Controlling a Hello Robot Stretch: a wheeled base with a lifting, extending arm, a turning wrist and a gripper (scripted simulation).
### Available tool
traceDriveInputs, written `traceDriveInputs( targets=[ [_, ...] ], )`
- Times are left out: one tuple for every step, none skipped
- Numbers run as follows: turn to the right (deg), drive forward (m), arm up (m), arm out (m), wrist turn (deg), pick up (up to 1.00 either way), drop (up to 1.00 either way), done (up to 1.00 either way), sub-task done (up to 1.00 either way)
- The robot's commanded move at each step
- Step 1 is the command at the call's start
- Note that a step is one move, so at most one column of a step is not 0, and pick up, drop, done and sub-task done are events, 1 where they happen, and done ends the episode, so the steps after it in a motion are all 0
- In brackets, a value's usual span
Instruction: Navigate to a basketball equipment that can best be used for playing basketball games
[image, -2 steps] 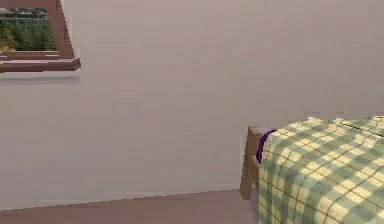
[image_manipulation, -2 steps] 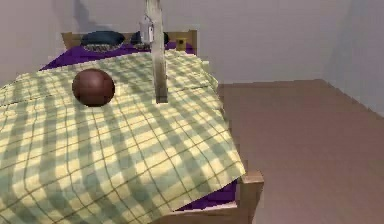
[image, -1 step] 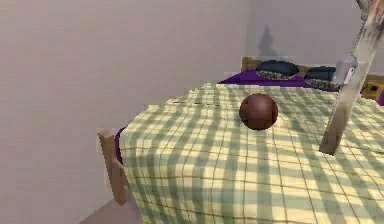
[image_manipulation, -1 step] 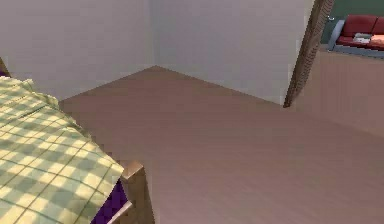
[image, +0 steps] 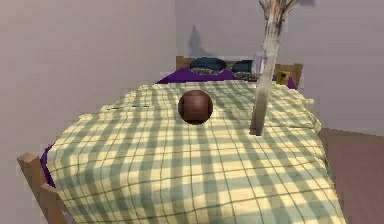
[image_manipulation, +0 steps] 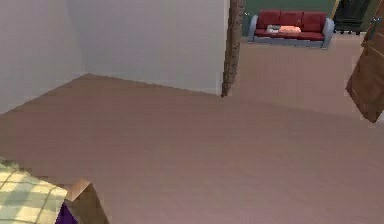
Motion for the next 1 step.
traceDriveInputs(
  targets=[
    [0.0, 0.00, 0.00, 0.00, 0.0, 0.00, 0.00, 1.00, 0.00]
  ],
)
